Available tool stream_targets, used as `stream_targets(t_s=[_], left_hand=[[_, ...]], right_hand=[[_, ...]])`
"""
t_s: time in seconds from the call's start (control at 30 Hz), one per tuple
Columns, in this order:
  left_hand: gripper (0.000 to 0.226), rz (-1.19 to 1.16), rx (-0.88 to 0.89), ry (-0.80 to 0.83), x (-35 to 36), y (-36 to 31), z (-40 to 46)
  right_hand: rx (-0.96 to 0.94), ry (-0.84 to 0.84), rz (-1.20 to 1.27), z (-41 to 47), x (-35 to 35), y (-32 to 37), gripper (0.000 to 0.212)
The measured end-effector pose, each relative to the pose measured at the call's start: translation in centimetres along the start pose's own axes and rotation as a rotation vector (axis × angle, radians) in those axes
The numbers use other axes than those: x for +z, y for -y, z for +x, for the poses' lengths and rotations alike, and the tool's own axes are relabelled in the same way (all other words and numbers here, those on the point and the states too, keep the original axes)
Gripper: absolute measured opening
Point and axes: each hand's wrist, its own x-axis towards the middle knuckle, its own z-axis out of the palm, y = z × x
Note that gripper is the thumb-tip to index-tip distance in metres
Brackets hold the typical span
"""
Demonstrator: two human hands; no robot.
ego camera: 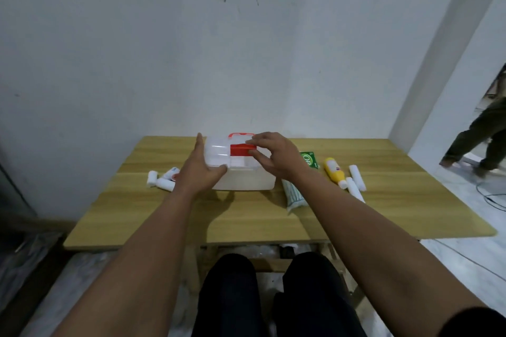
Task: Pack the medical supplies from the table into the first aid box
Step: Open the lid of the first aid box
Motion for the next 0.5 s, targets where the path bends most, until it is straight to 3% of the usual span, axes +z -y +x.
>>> stream_targets(t_s=[0.13, 0.33, 0.5], left_hand=[[0.124, 0.074, -0.05, -0.044, 0.6, 1.1, 1.1], [0.114, 0.098, -0.024, -0.055, 1.6, 3.3, 2.7], [0.097, 0.041, 0.051, -0.074, 2.2, 3.7, 2.8]], right_hand=[[0.115, 0.022, 0.211, 3.1, -1.5, -0.7, 0.03], [0.381, 0.105, 0.337, 10.2, -3.0, -2.2, 0.03], [0.669, -0.127, 0.261, 14.1, -1.1, -4.7, 0.064]])
